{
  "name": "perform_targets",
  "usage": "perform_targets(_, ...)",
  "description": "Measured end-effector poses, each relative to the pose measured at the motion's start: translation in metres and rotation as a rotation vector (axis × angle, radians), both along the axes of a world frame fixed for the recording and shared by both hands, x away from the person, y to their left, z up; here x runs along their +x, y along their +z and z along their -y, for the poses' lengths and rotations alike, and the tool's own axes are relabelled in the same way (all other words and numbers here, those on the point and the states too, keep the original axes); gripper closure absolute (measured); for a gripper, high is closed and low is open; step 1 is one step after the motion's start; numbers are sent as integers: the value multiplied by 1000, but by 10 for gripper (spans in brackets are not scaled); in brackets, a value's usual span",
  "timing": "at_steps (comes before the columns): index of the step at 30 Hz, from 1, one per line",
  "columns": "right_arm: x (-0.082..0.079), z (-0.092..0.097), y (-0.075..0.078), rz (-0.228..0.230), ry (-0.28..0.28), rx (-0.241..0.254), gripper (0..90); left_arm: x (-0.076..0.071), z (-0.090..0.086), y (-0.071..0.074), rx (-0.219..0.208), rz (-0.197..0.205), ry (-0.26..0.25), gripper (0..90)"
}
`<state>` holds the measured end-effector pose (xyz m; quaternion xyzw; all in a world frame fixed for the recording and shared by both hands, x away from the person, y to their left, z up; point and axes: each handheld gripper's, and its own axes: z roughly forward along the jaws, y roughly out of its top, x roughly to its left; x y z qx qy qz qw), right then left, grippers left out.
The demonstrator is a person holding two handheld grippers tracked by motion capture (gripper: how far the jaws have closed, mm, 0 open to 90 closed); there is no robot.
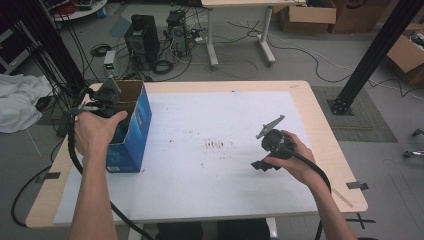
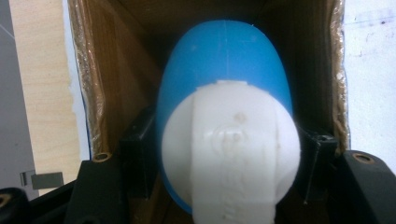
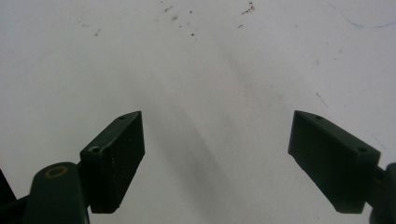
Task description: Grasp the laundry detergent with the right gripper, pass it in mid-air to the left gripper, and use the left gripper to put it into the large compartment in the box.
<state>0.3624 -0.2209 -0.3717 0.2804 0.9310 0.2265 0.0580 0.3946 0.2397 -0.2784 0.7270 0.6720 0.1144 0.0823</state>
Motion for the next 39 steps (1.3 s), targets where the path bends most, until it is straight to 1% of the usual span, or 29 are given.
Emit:
perform_targets(15,0,1,-1,-2,-7,-1,185,0,0,1,-9,4,4,376)
perform_targets(25,0,0,-3,-6,-4,-3,184,-2,-1,5,-6,7,14,326)
perform_targets(27,0,0,-3,-7,-4,-4,184,-2,-1,6,-10,6,16,324)
perform_targets(35,0,1,-3,-4,-3,-7,183,-3,-1,8,-4,7,16,304)
perform_targets(39,0,0,-3,-7,-6,-8,183,-4,-2,11,-9,17,17,289)
